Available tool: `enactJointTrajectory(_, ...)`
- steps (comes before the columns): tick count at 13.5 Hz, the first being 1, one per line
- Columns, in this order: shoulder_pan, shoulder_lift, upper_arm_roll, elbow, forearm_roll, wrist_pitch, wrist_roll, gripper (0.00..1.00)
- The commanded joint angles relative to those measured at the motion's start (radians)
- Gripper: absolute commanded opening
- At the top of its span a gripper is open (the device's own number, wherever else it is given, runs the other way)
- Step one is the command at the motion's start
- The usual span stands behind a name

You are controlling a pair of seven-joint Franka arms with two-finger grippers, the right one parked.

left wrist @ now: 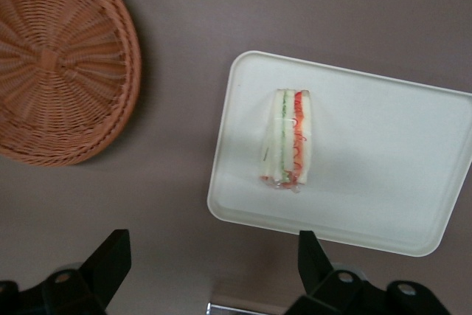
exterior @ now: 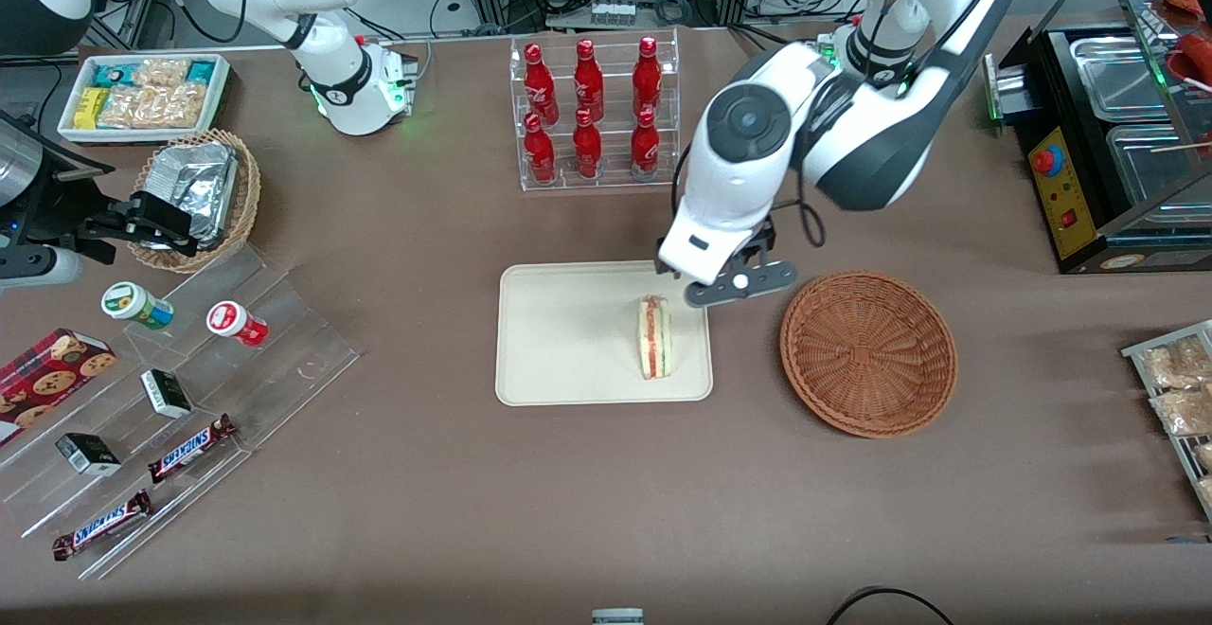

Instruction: Place sandwich from basket to tray

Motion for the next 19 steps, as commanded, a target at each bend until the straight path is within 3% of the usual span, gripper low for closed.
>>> enactJointTrajectory(1, -0.006, -0.097, 0.045, -0.015, -0.026, -0.045, 0.016, 1.00)
enactJointTrajectory(5, -0.010, -0.189, 0.159, -0.015, -0.101, -0.123, 0.031, 1.00)
enactJointTrajectory(7, -0.021, -0.238, 0.228, -0.023, -0.146, -0.136, 0.138, 1.00)
enactJointTrajectory(19, -0.007, -0.378, 0.544, -0.012, -0.144, -0.326, 0.828, 1.00)
